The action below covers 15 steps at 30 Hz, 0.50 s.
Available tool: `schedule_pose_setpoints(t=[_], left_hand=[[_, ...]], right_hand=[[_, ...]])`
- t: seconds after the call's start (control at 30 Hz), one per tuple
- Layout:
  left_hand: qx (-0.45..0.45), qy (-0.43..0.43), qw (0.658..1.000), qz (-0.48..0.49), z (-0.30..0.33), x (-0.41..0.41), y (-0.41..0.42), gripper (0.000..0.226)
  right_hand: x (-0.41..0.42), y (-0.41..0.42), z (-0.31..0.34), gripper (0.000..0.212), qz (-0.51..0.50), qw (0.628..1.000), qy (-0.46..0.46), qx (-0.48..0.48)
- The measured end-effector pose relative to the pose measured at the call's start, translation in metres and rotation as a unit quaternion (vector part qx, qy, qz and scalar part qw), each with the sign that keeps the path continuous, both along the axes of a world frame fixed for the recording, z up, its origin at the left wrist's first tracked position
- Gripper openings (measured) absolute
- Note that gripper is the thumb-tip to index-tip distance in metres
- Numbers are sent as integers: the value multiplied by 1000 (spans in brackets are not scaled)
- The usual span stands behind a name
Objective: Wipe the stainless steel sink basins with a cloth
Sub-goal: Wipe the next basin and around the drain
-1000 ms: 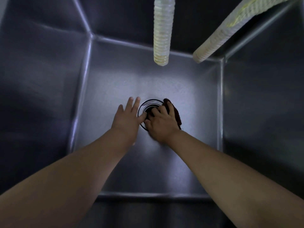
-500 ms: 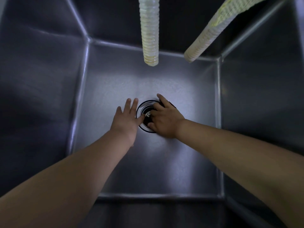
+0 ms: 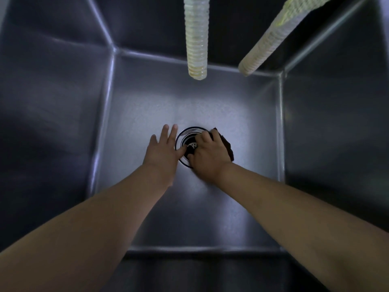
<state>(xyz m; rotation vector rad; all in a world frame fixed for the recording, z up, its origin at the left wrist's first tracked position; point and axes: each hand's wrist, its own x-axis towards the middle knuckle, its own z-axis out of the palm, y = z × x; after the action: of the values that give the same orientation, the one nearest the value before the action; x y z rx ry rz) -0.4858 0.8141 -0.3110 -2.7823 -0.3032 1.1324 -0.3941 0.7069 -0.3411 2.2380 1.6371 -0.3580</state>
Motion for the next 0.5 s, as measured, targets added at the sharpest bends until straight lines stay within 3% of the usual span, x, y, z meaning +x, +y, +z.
schedule_pose_setpoints(t=[0.2, 0.3, 0.5], left_hand=[[-1, -1, 1000, -5, -2, 0, 2, 118], [-11, -22, 1000, -2, -2, -4, 4, 121], [-17, -54, 995, 86, -4, -24, 9, 134]], right_hand=[[-2, -16, -3, 36, -178, 956, 137, 189], [-13, -46, 3, 37, -256, 917, 128, 276], [-15, -104, 1, 54, -232, 947, 63, 211]])
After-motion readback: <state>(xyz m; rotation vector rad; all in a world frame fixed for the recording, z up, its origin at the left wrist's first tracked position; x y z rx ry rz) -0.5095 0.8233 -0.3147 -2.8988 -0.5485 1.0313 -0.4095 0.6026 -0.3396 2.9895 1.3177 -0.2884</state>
